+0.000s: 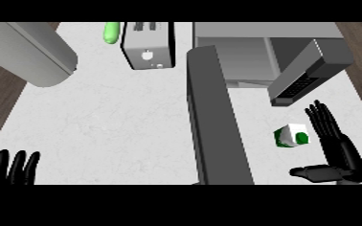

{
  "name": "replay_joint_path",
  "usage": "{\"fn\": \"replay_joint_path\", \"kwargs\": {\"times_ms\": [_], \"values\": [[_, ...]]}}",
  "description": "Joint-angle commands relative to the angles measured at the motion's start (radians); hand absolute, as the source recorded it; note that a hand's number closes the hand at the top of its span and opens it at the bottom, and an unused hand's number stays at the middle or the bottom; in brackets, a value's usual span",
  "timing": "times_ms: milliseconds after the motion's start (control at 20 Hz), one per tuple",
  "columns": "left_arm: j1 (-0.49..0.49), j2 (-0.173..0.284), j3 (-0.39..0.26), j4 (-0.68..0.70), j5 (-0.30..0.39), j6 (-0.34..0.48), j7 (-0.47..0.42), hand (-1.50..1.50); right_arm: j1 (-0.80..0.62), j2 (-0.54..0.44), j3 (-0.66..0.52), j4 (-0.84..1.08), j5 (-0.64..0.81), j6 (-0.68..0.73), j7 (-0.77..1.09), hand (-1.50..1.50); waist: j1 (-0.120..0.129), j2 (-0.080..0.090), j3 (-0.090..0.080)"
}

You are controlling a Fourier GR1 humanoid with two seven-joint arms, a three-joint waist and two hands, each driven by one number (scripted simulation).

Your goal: Pick up the milk, place it into the microwave and close the microwave

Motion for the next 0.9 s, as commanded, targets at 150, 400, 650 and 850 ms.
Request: {"fn": "replay_joint_path", "kwargs": {"times_ms": [150, 400, 650, 850], "values": [[0.027, -0.011, -0.039, -0.036, -0.034, 0.013, -0.002, -1.5, -0.11, -0.019, 0.006, 0.165, 0.038, -0.019, -0.113, -1.5, 0.001, 0.0, 0.0], [0.07, -0.005, -0.023, -0.017, -0.013, -0.026, -0.048, -1.5, -0.195, -0.054, -0.039, 0.425, 0.074, -0.122, -0.21, -1.5, 0.008, 0.001, 0.001], [0.136, 0.001, -0.034, -0.083, -0.005, -0.039, -0.043, -1.5, -0.244, -0.052, -0.049, 0.589, 0.123, -0.242, -0.318, -1.5, 0.019, 0.003, 0.002], [0.048, 0.015, 0.025, -0.013, 0.039, -0.048, -0.026, -1.5, -0.29, -0.146, -0.071, 0.723, 0.111, -0.133, -0.363, -1.5, 0.015, 0.006, 0.002]]}}
